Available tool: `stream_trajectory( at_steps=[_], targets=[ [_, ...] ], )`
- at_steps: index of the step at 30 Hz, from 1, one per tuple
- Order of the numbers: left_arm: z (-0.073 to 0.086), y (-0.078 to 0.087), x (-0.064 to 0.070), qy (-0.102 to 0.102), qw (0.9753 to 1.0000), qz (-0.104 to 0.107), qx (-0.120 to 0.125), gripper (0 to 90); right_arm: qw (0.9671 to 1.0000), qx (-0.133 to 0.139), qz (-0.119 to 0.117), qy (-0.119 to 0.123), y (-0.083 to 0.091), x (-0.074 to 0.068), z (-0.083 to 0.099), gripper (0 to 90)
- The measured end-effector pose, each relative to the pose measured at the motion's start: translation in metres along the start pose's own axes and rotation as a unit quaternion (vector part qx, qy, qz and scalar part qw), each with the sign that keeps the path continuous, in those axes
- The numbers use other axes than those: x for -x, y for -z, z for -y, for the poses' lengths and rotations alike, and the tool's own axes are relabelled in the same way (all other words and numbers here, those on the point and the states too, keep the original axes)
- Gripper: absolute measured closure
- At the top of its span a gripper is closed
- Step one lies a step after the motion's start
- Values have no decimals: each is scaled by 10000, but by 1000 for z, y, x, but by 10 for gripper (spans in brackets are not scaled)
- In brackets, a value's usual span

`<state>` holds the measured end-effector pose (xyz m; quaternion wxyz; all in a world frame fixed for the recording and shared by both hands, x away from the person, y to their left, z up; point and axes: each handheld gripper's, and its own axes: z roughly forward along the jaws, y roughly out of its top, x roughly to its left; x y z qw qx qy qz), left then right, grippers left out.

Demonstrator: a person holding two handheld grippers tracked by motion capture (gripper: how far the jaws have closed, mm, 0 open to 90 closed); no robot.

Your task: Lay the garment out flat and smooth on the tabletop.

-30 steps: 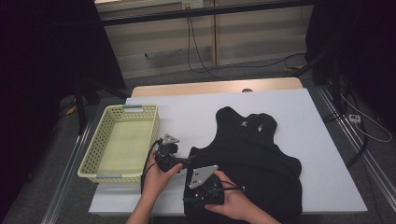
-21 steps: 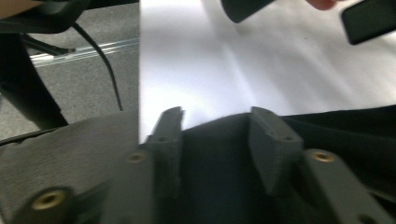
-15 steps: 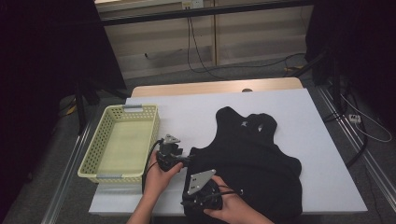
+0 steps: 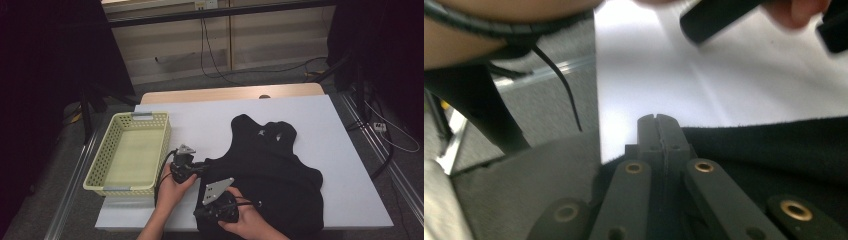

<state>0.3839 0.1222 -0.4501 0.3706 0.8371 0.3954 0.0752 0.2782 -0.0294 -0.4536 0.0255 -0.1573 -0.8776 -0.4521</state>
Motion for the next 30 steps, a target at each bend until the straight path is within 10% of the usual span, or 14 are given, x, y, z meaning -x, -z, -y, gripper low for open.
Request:
stream_trajectory(
  at_steps=[6, 19, 25, 30],
  targets=[
    [0, -2, 2, 138, 9998, 133, -23, 871, 9998, 189, -76, 75, 10, -8, -6, 900],
    [-15, 29, 4, 75, 9996, 246, 117, 891, 9962, 741, -449, 47, 20, -21, -19, 900],
    [-7, 23, -3, 88, 9998, 125, 135, 817, 9994, 335, -86, -13, 12, -17, -10, 607],
    [-8, 19, 0, 4, 9997, 101, 227, 562, 9980, 315, 496, -244, 32, 7, 1, 454]
  ],
)
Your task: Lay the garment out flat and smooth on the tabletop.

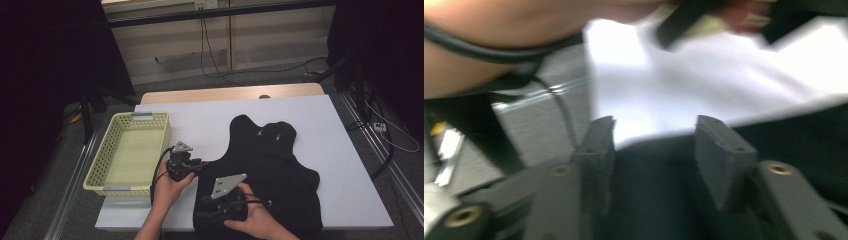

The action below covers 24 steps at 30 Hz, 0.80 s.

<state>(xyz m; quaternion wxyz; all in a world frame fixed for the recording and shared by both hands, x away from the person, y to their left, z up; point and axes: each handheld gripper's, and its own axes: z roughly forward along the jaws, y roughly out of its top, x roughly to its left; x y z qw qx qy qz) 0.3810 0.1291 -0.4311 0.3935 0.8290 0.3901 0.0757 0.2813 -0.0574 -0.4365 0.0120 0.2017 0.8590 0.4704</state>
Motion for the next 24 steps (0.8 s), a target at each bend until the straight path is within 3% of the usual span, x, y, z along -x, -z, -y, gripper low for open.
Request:
stream_trajectory(
  at_steps=[1, 4, 9, 15, 21, 24],
  targets=[
    [0, -1, -1, 21, 10000, -4, 0, 486, 9999, 6, 98, -62, 4, 6, 2, 433],
    [1, -3, -2, 19, 10000, -46, -23, 371, 9986, -12, 481, -216, 18, 23, 10, 375],
    [0, -5, 2, -65, 9999, 92, 26, 254, 9946, -20, 980, -341, 39, 45, 20, 330],
    [0, -7, 3, -173, 9998, 69, -8, 210, 9880, -33, 1428, -587, 64, 68, 32, 313],
    [1, -8, 2, -174, 9998, 62, -43, 197, 9787, -188, 1890, -778, 84, 89, 44, 313],
    [0, -8, 4, -235, 9997, 93, -47, 193, 9740, -124, 2080, -893, 96, 101, 47, 313]
  ],
)
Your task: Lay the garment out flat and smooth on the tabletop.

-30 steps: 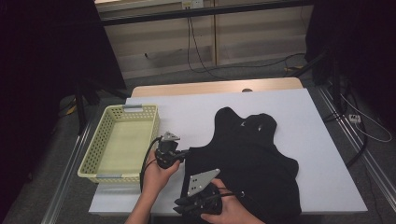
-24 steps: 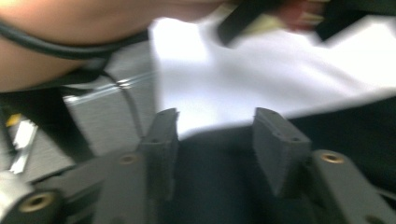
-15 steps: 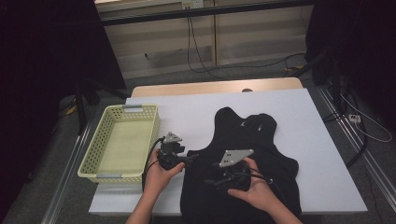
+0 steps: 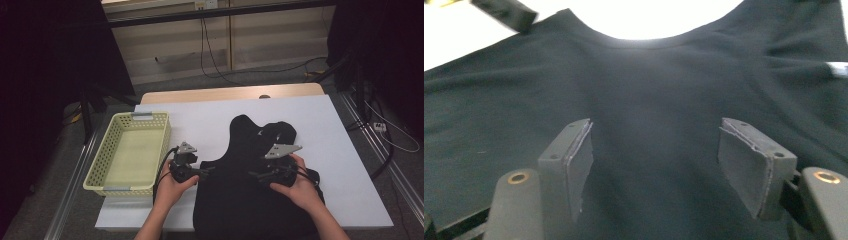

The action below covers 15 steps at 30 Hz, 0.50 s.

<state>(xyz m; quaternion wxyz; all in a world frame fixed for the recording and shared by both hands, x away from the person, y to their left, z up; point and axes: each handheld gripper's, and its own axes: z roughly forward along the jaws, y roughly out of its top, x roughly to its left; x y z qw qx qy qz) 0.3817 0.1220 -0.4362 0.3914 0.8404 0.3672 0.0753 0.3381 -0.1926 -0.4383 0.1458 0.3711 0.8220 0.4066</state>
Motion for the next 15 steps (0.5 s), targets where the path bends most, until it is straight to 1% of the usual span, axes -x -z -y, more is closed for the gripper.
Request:
stream_trajectory(
  at_steps=[1, 2, 4, 5, 7, 8, 10, 11, 12, 13, 15],
  targets=[
    [0, 0, 0, -5, 10000, 8, 16, 193, 9999, -4, 137, -47, 2, 7, -1, 313],
    [0, 0, 0, -18, 10000, 13, 12, 192, 9998, -19, 216, -37, 4, 11, -2, 315],
    [-1, 1, 0, -24, 10000, 21, -12, 192, 9992, -68, 379, -98, 6, 24, -4, 336],
    [-1, 2, -1, -24, 10000, 27, -7, 192, 9986, -98, 503, -108, 7, 30, -5, 350],
    [-1, 3, -1, 1, 10000, 26, 28, 190, 9973, -105, 695, -190, 8, 43, -7, 426],
    [-1, 3, -1, 32, 10000, 20, 63, 190, 9964, -88, 817, -185, 7, 49, -8, 430],
    [-1, 4, -2, 16, 10000, 24, 55, 188, 9930, -208, 1122, -311, 4, 61, -11, 504],
    [0, 4, -2, 15, 10000, 20, 56, 188, 9909, -238, 1297, -273, 2, 67, -12, 521],
    [0, 4, -2, 0, 10000, 22, 39, 188, 9882, -288, 1469, -335, 1, 74, -12, 524],
    [0, 4, -1, -3, 10000, 29, 36, 188, 9845, -309, 1668, -451, 0, 83, -12, 523],
    [1, 4, -1, 4, 10000, 38, 9, 188, 9830, -262, 1684, -687, -1, 93, -10, 526]
  ],
)
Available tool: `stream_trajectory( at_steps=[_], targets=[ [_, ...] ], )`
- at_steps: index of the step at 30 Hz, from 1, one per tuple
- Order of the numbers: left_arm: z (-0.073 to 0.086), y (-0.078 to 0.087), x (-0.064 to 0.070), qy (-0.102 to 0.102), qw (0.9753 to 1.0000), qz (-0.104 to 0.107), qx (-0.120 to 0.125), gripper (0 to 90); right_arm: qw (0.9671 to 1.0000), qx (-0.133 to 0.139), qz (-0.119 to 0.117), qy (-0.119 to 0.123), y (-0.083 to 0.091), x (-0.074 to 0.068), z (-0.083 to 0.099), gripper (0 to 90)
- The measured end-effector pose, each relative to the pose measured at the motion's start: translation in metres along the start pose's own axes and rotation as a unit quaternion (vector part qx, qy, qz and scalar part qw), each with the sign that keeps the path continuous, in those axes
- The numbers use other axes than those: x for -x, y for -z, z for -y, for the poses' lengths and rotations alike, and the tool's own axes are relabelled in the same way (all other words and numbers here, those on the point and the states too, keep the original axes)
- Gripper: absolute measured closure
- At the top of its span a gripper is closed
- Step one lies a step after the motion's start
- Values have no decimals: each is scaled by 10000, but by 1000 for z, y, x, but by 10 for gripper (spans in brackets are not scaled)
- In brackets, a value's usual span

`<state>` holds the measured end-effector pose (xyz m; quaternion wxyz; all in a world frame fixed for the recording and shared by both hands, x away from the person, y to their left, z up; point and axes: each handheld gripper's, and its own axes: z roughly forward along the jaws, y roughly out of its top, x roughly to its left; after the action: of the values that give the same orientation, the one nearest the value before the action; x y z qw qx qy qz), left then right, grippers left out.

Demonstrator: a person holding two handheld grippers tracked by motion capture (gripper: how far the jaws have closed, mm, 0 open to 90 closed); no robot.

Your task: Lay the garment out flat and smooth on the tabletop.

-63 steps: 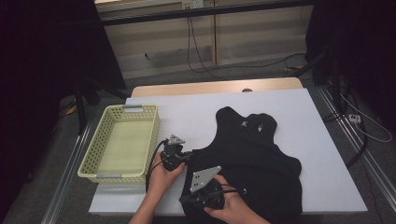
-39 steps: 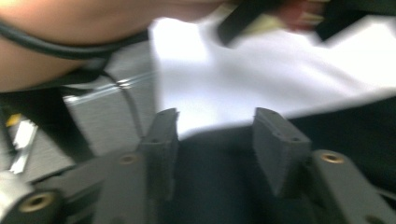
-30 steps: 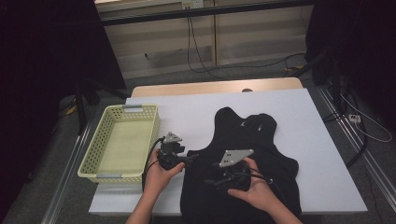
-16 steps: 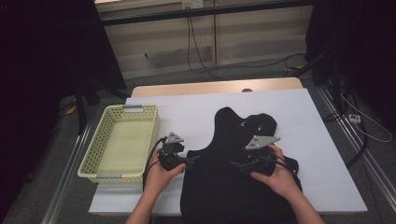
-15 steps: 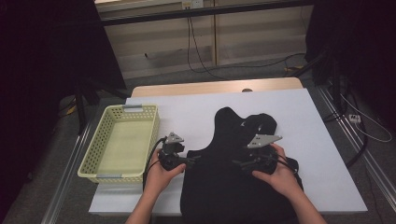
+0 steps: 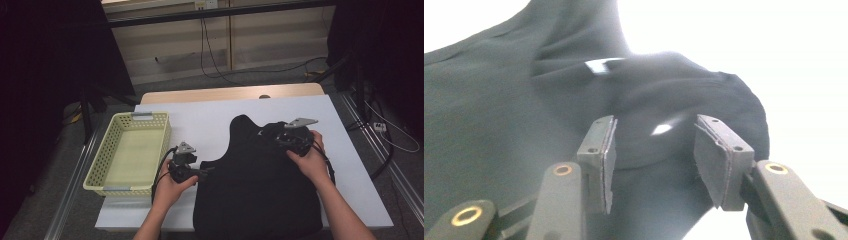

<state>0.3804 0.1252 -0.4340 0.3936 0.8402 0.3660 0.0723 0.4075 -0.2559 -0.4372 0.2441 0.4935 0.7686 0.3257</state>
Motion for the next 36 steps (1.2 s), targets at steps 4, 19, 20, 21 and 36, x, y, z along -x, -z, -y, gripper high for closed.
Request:
stream_trajectory(
  at_steps=[4, 19, 20, 21, 36],
  targets=[
    [0, -2, -1, 9, 10000, 11, 12, 188, 9995, 16, -233, -215, -9, 5, 3, 575],
    [2, 0, -2, -16, 10000, -88, -3, 172, 9988, -272, -228, -343, -20, 3, 7, 656],
    [1, 0, -2, -15, 10000, -85, 4, 163, 9986, -265, -273, -356, -21, 3, 6, 715],
    [1, 1, -2, -34, 9999, -103, 22, 162, 9982, -253, -374, -395, -22, 4, 7, 743],
    [-1, 1, -1, -55, 9999, -88, 35, 159, 9979, 15, -567, -316, -7, 1, -8, 900]
  ],
)
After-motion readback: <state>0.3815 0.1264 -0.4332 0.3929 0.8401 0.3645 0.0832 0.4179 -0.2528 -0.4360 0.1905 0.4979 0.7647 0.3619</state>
